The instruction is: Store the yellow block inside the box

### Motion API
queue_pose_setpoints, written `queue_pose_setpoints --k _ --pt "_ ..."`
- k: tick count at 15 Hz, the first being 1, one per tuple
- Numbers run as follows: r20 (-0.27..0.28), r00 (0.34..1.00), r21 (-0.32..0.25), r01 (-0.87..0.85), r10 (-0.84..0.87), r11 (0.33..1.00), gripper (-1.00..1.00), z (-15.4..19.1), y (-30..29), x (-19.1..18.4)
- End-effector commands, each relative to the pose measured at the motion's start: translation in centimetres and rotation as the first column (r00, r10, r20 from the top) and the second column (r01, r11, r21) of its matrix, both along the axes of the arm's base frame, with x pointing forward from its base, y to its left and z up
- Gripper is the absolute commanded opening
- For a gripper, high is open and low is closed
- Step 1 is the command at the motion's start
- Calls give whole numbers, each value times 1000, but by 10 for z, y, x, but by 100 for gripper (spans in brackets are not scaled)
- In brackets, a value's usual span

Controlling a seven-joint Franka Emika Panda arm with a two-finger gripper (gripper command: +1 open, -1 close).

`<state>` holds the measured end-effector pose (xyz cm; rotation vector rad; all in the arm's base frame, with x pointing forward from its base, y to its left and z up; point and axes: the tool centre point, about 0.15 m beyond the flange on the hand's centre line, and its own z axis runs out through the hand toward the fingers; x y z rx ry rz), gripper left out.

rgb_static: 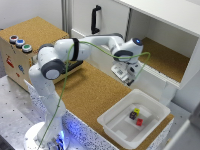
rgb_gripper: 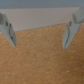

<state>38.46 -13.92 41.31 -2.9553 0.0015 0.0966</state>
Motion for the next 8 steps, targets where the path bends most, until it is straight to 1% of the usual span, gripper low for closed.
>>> queue_pose_setpoints --k 1,2,3,8 --pt "11 999 -120 -47 48 992 100 -27 100 -37" --pt "5 998 -116 -57 58 992 100 -31 111 -40" --pt "-3 997 -127 -74 74 989 100 -35 124 -45" --pt "-16 992 -118 -123 122 985 100 -47 179 -54"
